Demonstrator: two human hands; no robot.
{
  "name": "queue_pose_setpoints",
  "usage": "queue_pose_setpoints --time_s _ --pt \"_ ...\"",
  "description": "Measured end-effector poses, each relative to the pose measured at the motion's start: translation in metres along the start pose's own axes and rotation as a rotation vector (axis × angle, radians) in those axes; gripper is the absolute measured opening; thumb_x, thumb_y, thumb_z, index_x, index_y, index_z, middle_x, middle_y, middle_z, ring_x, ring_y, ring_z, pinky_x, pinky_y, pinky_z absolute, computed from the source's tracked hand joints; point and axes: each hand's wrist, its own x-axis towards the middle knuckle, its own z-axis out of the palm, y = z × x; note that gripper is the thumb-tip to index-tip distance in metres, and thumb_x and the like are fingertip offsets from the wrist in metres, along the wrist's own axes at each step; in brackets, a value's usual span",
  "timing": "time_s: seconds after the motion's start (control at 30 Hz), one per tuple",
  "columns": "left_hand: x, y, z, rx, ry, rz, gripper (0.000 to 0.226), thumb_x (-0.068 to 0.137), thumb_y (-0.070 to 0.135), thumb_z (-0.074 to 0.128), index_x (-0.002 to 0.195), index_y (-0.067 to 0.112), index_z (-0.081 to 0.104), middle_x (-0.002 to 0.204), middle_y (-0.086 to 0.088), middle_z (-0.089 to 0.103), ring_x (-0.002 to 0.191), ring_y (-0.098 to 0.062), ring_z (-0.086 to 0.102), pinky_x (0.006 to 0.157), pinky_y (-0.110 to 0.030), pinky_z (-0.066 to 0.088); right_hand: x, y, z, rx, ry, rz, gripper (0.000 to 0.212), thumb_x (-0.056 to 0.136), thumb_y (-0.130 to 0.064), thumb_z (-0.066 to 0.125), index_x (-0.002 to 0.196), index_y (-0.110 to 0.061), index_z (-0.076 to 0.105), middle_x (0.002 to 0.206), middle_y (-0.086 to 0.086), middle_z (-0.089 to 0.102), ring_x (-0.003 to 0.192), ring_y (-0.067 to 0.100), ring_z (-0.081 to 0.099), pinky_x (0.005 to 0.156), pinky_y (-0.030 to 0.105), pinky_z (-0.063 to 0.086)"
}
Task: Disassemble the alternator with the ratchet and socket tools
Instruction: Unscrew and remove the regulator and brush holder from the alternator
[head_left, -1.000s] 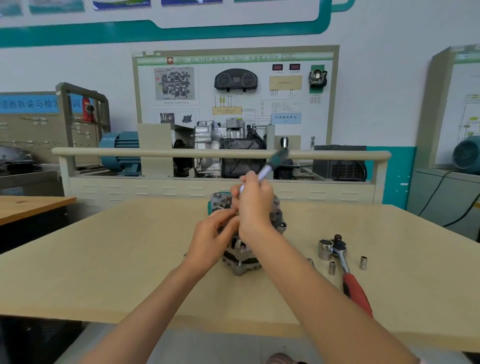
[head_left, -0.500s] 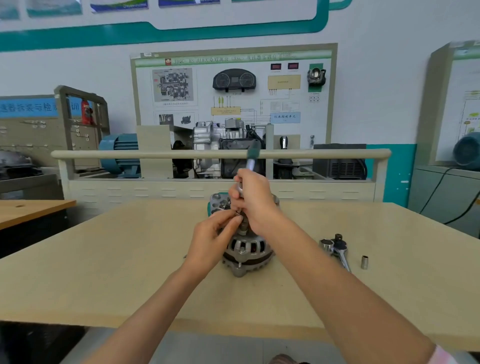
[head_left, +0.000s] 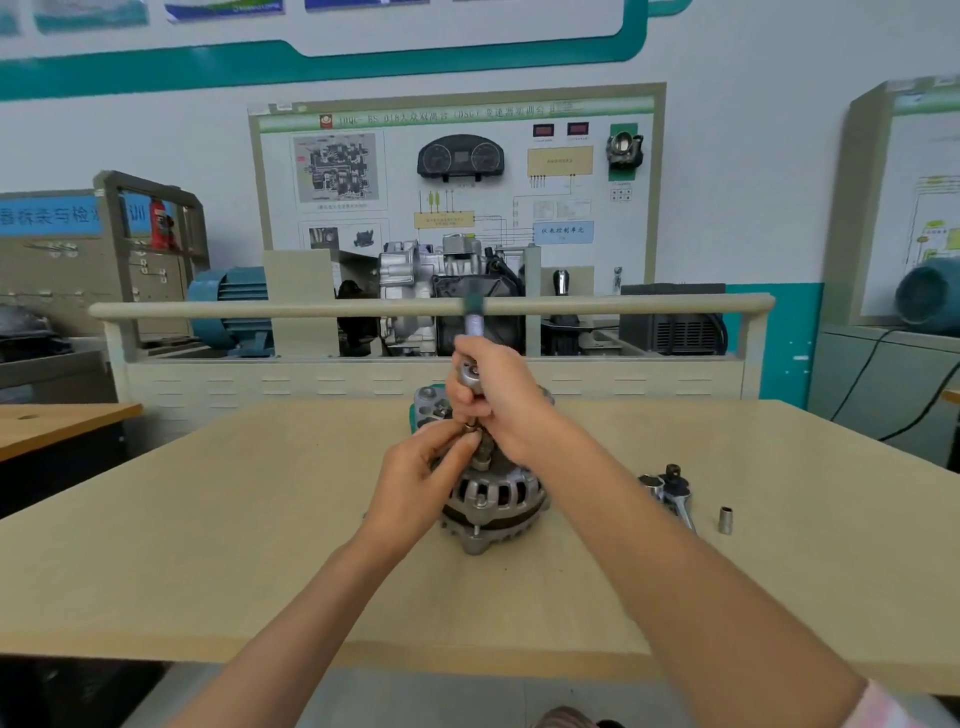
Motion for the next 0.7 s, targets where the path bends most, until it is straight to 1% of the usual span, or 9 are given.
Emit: queue_pose_setpoints --time_s 0.07,0.13,0.23,0.3,0.4,0.5,0.53,0.6,0.7 --pt "0.000 0.000 0.001 -0.019 0.000 -0.005 0.020 0.092 0.016 0.055 0.074 0.024 0.060 0.064 0.004 0.052 0.062 -0.004 0.043 0.059 -0.022 0.035 0.002 -0.004 -0.005 -0.077 -0.119 0.009 0.028 0.099 -0.019 0.037 0.073 -0.012 0.042 0.042 0.000 0.037 0.028 0.007 0.024 0.047 0.024 0.018" --pt "0.001 0.001 0.001 -0.036 -0.011 -0.009 0.017 0.092 0.012 0.055 0.080 0.018 0.065 0.069 -0.002 0.059 0.067 -0.006 0.048 0.062 -0.024 0.038 -0.001 0.006 0.002 0.020 0.058 -0.093 0.029 0.100 -0.021 0.037 0.075 -0.011 0.045 0.046 0.001 0.040 0.029 0.005 0.030 0.040 0.018 0.023" --pt "-0.001 0.002 0.001 -0.040 0.002 -0.008 0.029 0.088 0.004 0.057 0.091 0.030 0.067 0.083 -0.001 0.068 0.076 -0.005 0.058 0.068 -0.018 0.044 -0.010 0.032 0.016 0.322 0.411 -0.301 0.029 0.102 -0.022 0.031 0.075 -0.012 0.037 0.053 0.004 0.043 0.034 0.004 0.037 0.037 0.015 0.031" --pt "-0.002 0.003 0.000 -0.047 0.004 -0.021 0.030 0.087 0.003 0.058 0.093 0.031 0.067 0.084 0.001 0.069 0.077 -0.004 0.059 0.069 -0.018 0.044 -0.009 0.033 0.017 0.419 0.468 -0.292 0.028 0.101 -0.020 0.029 0.074 -0.012 0.033 0.054 0.005 0.042 0.033 0.004 0.037 0.037 0.016 0.032" --pt "0.000 0.002 -0.002 -0.046 -0.023 -0.033 0.014 0.091 0.013 0.056 0.090 0.019 0.068 0.077 -0.006 0.065 0.071 -0.006 0.053 0.064 -0.023 0.041 -0.002 0.013 0.008 0.177 0.204 -0.112 0.027 0.100 -0.017 0.034 0.073 -0.012 0.037 0.051 0.005 0.037 0.028 0.005 0.032 0.035 0.018 0.026" --pt "0.001 0.000 0.000 -0.037 -0.017 -0.027 0.016 0.092 0.015 0.055 0.079 0.018 0.063 0.065 -0.003 0.054 0.063 -0.003 0.044 0.059 -0.020 0.035 0.002 -0.004 0.000 -0.057 -0.070 0.015 0.029 0.100 -0.020 0.036 0.073 -0.011 0.040 0.040 0.001 0.037 0.026 0.006 0.029 0.045 0.024 0.018" --pt "0.001 0.000 0.000 -0.044 -0.014 -0.026 0.016 0.092 0.014 0.055 0.079 0.017 0.064 0.065 -0.003 0.054 0.064 -0.002 0.044 0.060 -0.020 0.036 0.003 -0.002 0.001 -0.040 -0.044 0.001 0.029 0.100 -0.021 0.037 0.074 -0.011 0.042 0.041 0.000 0.038 0.026 0.005 0.030 0.046 0.024 0.018" --pt "0.000 0.001 0.000 -0.057 -0.010 -0.010 0.017 0.091 0.011 0.055 0.085 0.020 0.068 0.073 -0.003 0.063 0.069 -0.003 0.051 0.064 -0.020 0.040 -0.001 0.011 0.008 0.092 0.156 -0.114 0.030 0.101 -0.025 0.035 0.076 -0.011 0.044 0.047 0.000 0.041 0.029 0.003 0.034 0.040 0.019 0.025" --pt "-0.002 0.005 -0.002 -0.031 -0.004 0.023 0.049 0.085 -0.001 0.059 0.087 0.047 0.064 0.079 0.014 0.068 0.074 0.003 0.058 0.065 -0.011 0.042 -0.012 0.033 0.021 0.342 0.453 -0.292 0.029 0.102 -0.025 0.030 0.076 -0.014 0.037 0.055 0.001 0.047 0.040 0.005 0.042 0.044 0.018 0.036"
